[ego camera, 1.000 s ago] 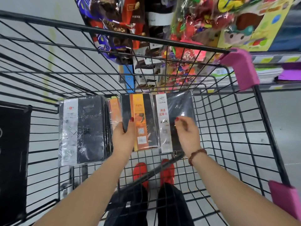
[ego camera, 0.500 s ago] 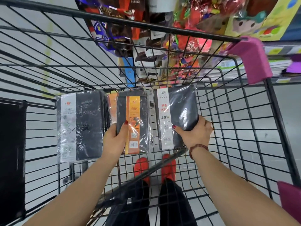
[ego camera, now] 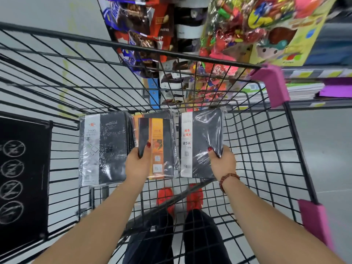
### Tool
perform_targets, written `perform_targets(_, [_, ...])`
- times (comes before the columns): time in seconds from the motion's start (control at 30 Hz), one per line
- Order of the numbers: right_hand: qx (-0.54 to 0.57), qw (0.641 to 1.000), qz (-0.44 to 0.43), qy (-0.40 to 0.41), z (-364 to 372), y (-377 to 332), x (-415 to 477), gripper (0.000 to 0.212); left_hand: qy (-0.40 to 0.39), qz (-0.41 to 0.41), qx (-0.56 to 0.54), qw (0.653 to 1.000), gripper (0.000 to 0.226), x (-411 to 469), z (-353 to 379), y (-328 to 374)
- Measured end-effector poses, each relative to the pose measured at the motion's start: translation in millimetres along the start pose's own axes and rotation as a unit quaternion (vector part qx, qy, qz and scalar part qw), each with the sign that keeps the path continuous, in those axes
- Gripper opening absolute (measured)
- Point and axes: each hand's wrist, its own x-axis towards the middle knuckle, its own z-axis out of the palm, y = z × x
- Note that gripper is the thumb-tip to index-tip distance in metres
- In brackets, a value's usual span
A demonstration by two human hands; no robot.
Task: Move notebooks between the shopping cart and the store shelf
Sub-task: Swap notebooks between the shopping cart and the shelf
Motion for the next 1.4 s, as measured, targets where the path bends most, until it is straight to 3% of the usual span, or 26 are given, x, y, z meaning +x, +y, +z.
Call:
perform_targets(0.1, [-0.009, 0.999, -0.017, -0.029, -11, -19, -18, 0.012, 0.011, -0.008, -0.037, 0.999, 0.022, -23, -14, 16])
perform_targets(0.27, [-0.013, 0.998, -0.067, -0.018, -48, -53, -53, 0.017, 0.01, 0.012, -0.016, 1.0, 0.027, -52, -47, 38])
perform_targets(0.37, [0.049, 0.992, -0.113, -0.008, -82, -73, -79, 0.018, -0.012, 0.023, -0.024, 0.999, 0.059, -70, -63, 54])
perform_targets(0.47, [0.157, 0.982, -0.107, -0.003, -121, -93, -103, 0.017, -0.012, 0.079, -0.029, 0.996, 0.032, -99, -78, 92])
perform_targets(0.6, [0.268, 0.959, -0.089, 0.018, -177, -103, -126, 0.016, -0.036, 0.157, -0.029, 0.987, 0.051, -132, -85, 132])
perform_targets(0.7, [0.335, 0.938, -0.073, 0.039, -215, -100, -140, 0.023, -0.054, 0.207, -0.03, 0.976, 0.033, -157, -77, 161])
perform_targets(0.8, [0.38, 0.919, -0.082, 0.06, -252, -91, -153, 0.014, -0.078, 0.246, -0.038, 0.965, 0.034, -188, -57, 185])
perform_targets(0.97, [0.434, 0.892, -0.07, 0.101, -316, -57, -164, 0.019, -0.131, 0.251, -0.034, 0.959, 0.03, -228, -7, 201])
perform_targets(1.4, [0.516, 0.843, -0.074, 0.132, -507, 101, -161, 0.016, -0.18, 0.274, -0.014, 0.945, 0.024, -376, 178, 217])
